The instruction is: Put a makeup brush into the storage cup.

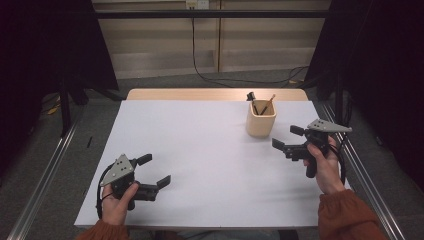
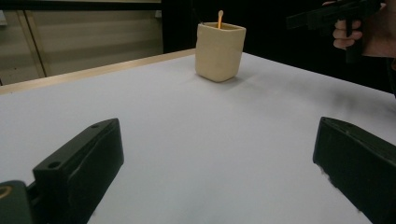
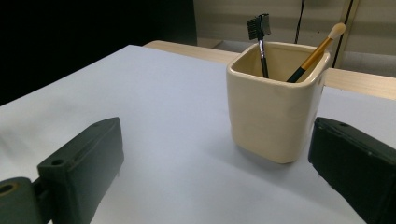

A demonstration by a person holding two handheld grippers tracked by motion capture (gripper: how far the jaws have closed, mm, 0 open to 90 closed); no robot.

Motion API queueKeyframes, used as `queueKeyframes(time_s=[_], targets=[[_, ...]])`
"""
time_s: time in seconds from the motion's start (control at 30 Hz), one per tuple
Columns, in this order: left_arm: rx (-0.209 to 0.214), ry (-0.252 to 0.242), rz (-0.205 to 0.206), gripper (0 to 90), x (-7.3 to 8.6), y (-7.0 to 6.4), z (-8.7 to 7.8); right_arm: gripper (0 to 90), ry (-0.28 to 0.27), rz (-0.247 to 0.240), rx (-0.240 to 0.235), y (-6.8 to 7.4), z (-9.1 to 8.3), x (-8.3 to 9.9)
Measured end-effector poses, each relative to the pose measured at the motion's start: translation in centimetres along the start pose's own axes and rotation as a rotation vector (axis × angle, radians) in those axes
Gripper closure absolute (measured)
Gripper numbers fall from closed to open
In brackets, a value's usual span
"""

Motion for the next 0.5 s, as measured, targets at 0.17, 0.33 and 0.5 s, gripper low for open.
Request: queueKeyframes(time_s=[0.17,0.33,0.5], targets=[[0.003,0.003,0.010,1.8,0.0,-0.1,0.1,3.2,-0.001,-0.003,-0.003,0.6,-0.5,1.1],[-0.001,0.002,0.009,1.8,0.0,0.0,-0.1,3.0,-0.002,0.004,0.000,1.0,-1.7,2.6],[0.003,0.000,0.015,1.7,0.0,-0.2,-0.2,3.1,-0.013,0.018,0.024,1.0,-3.0,3.7]])
Point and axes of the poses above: each handheld gripper's, and its own axes: z roughly forward along the jaws, x roughly out of its underside, y roughly to its left, the point moved 6 cm from there along z, roughly forward along the jaws, and after that the axes turned 6 degrees about -x, right-handed, at the moved point
